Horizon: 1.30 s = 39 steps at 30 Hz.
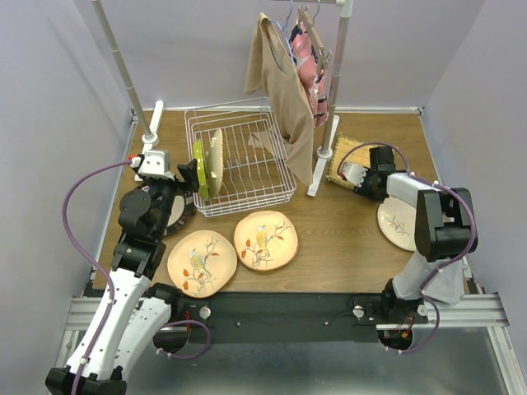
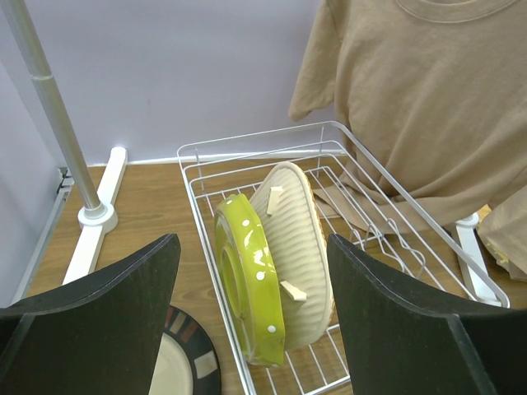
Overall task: Load the plates into the dish rack
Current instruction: Grab a plate with the right arm
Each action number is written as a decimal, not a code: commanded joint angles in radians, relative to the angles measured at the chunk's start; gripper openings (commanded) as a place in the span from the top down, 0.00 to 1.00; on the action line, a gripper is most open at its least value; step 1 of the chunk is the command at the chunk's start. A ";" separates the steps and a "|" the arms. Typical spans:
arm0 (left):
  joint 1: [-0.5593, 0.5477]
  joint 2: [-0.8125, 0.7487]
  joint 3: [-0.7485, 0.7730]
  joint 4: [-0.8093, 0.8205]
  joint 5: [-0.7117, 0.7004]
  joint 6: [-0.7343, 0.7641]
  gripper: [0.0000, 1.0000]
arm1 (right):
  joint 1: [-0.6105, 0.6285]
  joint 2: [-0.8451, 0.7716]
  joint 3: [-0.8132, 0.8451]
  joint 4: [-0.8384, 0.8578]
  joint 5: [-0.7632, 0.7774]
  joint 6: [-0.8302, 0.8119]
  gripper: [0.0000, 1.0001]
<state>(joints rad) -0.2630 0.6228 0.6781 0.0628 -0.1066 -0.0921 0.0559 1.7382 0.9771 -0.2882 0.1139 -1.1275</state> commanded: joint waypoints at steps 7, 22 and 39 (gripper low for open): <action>0.007 -0.003 -0.003 0.028 0.024 0.014 0.19 | 0.004 0.027 -0.092 0.057 0.036 -0.100 0.60; 0.007 -0.005 -0.006 0.049 0.102 -0.032 0.19 | 0.002 -0.153 -0.100 0.109 -0.022 -0.110 0.94; 0.002 0.173 0.014 0.249 0.593 -0.544 0.19 | 0.002 -0.457 -0.150 0.055 -0.117 -0.074 0.99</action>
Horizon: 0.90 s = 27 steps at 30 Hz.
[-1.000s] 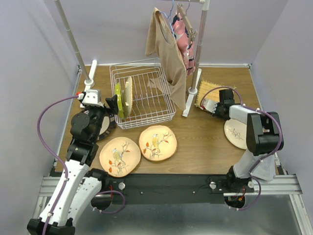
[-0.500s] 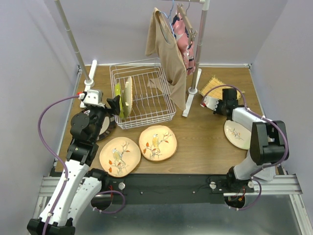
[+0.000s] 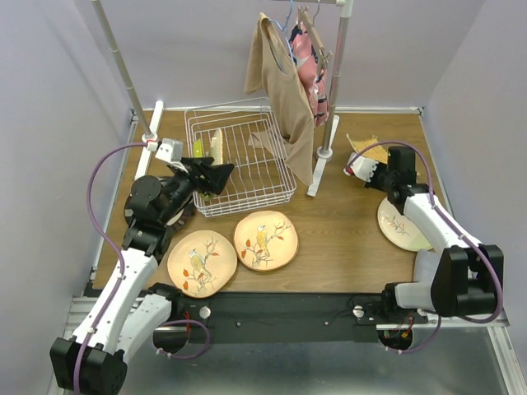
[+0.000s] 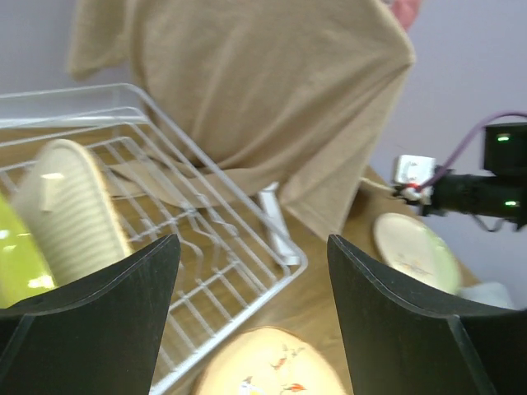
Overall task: Load the plates into the dish rack
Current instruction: Grab a plate with the right arm, then pass the plate from the right arm to the left
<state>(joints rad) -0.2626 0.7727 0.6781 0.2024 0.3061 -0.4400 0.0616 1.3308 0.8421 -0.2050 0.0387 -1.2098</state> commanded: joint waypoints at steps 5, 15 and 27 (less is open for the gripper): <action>-0.049 0.069 0.017 0.135 0.205 -0.301 0.19 | -0.003 -0.073 0.005 -0.083 -0.086 0.007 0.99; -0.321 0.207 0.034 0.135 0.022 -0.518 0.19 | -0.003 -0.174 0.049 -0.227 -0.177 -0.025 1.00; -0.639 0.563 0.196 0.121 -0.240 -0.812 0.18 | 0.024 -0.326 -0.011 -0.320 -0.269 0.012 0.99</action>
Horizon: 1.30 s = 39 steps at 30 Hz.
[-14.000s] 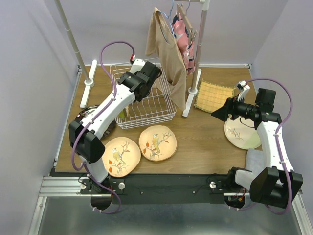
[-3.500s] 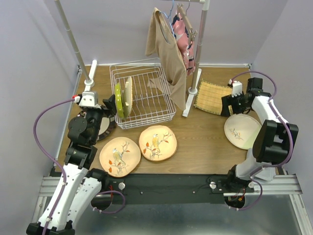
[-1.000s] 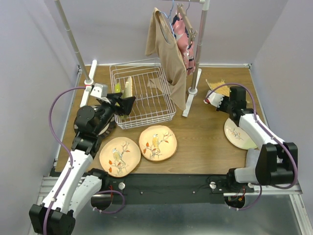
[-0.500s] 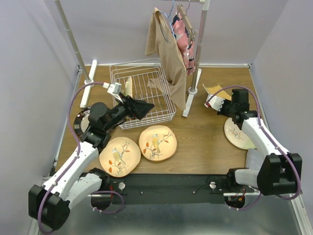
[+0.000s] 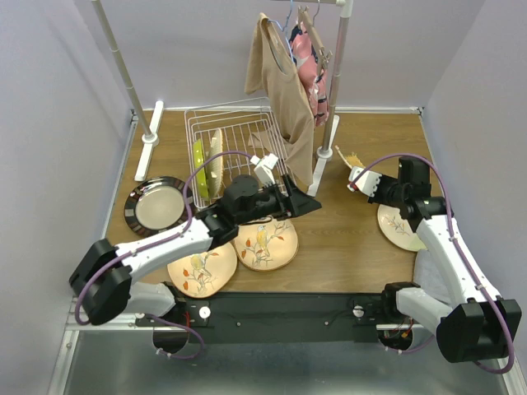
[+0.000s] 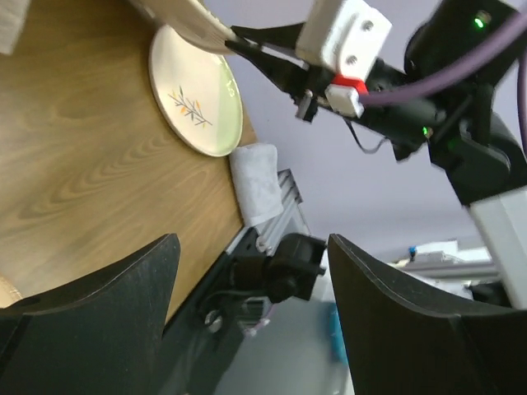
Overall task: Load the plates into the dish rack
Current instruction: Pass the plate from the right arm to the left
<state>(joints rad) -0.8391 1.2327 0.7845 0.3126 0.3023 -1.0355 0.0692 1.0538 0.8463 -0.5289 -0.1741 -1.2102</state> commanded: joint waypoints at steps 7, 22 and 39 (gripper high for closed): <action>-0.120 0.318 0.261 -0.091 -0.295 -0.346 0.18 | 0.035 -0.089 -0.026 -0.017 -0.106 0.043 1.00; -0.132 0.562 0.533 -0.296 -0.436 -0.466 0.18 | 0.046 -0.179 -0.061 -0.063 -0.180 0.074 1.00; -0.129 0.780 0.835 -0.507 -0.578 -0.426 0.36 | 0.050 -0.225 -0.092 -0.072 -0.223 0.112 0.99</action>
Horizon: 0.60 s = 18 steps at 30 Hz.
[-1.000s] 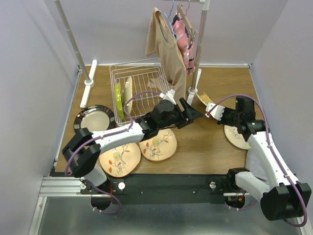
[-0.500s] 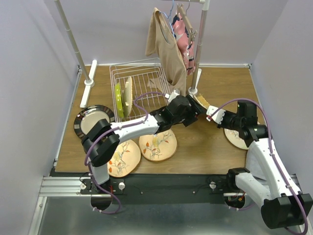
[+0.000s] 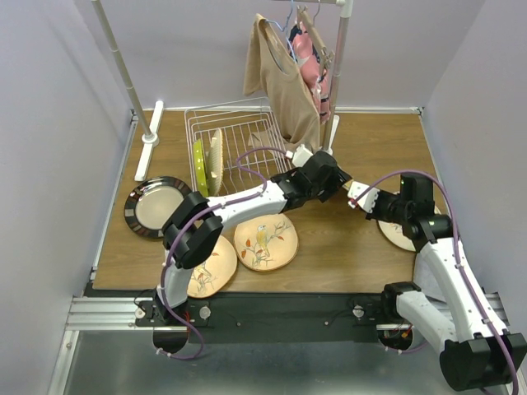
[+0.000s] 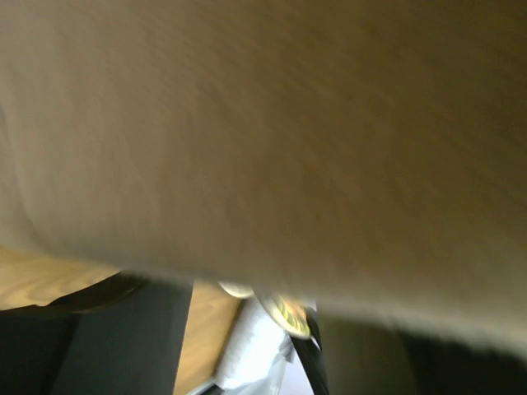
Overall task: Load the plates into the dish rack
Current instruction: Pass the plate from the right arm to the left
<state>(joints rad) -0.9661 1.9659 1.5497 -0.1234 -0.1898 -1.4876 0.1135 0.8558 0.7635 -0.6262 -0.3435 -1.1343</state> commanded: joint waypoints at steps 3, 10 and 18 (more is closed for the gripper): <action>-0.002 0.059 0.105 -0.091 -0.108 0.049 0.42 | 0.008 -0.032 -0.012 0.022 -0.063 0.054 0.99; 0.000 0.044 0.113 -0.088 -0.125 0.085 0.68 | 0.006 -0.038 -0.015 0.008 -0.095 0.094 0.99; 0.001 -0.033 -0.006 0.030 -0.067 0.124 1.00 | 0.008 -0.037 0.010 -0.047 -0.193 0.137 0.99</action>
<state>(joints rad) -0.9653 2.0087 1.6135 -0.1749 -0.2508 -1.4509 0.1165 0.8364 0.7479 -0.6365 -0.4179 -1.0195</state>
